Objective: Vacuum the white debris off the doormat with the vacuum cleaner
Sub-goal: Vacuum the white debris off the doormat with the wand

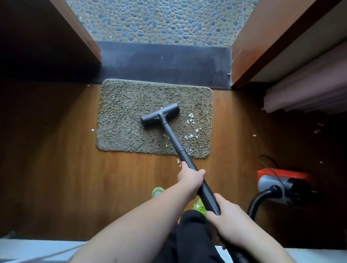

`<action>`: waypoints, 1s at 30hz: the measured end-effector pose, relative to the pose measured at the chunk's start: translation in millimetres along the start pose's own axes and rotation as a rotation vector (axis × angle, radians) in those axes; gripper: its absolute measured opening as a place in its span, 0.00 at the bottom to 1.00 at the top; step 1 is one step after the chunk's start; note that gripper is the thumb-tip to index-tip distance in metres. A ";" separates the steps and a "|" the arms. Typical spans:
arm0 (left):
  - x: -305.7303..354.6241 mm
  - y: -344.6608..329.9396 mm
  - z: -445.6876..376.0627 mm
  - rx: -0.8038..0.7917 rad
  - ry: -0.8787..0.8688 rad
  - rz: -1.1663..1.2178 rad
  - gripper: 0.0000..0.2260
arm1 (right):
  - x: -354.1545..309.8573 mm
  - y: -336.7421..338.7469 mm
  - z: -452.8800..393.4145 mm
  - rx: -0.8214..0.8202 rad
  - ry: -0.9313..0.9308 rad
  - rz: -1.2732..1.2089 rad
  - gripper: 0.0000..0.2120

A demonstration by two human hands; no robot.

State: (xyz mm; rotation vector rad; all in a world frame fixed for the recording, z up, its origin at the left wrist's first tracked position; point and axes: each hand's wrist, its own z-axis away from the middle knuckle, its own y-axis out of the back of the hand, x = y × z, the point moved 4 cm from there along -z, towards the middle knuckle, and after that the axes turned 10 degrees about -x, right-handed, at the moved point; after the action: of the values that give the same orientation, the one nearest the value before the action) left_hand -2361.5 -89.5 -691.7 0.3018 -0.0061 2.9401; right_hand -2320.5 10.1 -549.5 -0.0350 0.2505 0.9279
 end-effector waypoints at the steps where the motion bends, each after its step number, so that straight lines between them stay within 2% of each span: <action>1: 3.7 2.3 -1.9 -0.001 -0.008 -0.012 0.30 | -2.2 -0.9 -2.1 0.008 0.006 -0.023 0.06; 5: 17.5 7.3 -3.2 -0.011 0.008 -0.011 0.25 | -9.8 0.8 -13.1 0.006 0.019 -0.033 0.07; 11: 21.4 13.5 6.5 0.012 0.018 -0.022 0.19 | -17.9 4.2 -8.3 -0.081 0.067 -0.182 0.03; 17: 19.9 31.4 -1.8 0.036 0.001 -0.096 0.26 | -31.5 -8.7 -15.8 -0.048 0.079 -0.247 0.01; 23: 21.0 82.0 -3.7 0.016 0.000 -0.276 0.34 | -73.7 -42.6 -24.6 0.005 0.065 -0.307 0.08; 27: 23.3 113.4 3.7 -0.029 -0.013 -0.317 0.29 | -106.7 -65.2 -19.6 0.026 0.065 -0.395 0.06; 30: 26.8 125.4 9.1 -0.050 0.004 -0.382 0.32 | -119.8 -74.5 -16.7 0.055 0.063 -0.439 0.04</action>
State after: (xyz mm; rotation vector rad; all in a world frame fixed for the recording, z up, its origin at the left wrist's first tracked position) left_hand -2408.6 -208.0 -675.5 0.2571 -0.0194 2.5577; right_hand -2333.2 -131.3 -544.0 -0.0658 0.3113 0.4835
